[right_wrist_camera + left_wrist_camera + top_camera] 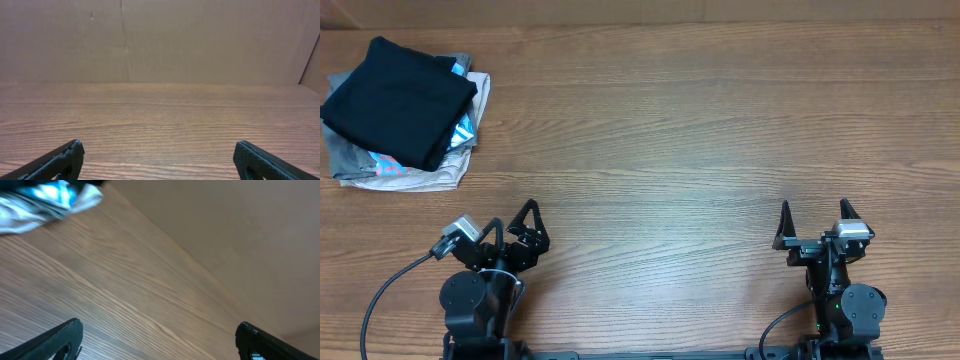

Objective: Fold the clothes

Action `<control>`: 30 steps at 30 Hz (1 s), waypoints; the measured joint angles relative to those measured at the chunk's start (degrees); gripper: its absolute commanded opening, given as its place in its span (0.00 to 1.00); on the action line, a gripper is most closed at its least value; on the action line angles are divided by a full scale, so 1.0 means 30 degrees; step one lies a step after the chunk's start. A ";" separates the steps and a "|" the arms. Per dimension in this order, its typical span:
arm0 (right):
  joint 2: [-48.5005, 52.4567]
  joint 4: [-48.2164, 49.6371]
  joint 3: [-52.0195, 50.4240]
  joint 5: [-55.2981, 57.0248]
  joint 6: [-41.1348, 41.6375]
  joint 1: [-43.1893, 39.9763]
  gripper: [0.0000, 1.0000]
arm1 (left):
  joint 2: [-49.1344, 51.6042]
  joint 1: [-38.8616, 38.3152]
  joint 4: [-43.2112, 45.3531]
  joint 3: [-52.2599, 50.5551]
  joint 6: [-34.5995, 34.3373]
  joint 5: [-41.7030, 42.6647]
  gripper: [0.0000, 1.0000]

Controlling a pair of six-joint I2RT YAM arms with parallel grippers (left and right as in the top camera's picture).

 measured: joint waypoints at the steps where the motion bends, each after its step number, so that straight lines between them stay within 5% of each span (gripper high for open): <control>1: 0.0000 0.0015 0.0000 0.0007 0.0000 0.0007 1.00 | -0.0051 0.0000 0.0160 -0.0189 0.0000 -0.0386 1.00; 18: 0.0000 0.0015 0.0000 0.0007 -0.0015 0.0000 1.00 | -0.1370 -0.0044 0.0714 -0.2616 0.1304 -0.2703 1.00; 30: 0.0000 0.0007 0.0000 0.0007 0.0000 0.0000 1.00 | -0.2608 -0.0372 0.0889 -0.2637 0.9005 -0.2055 1.00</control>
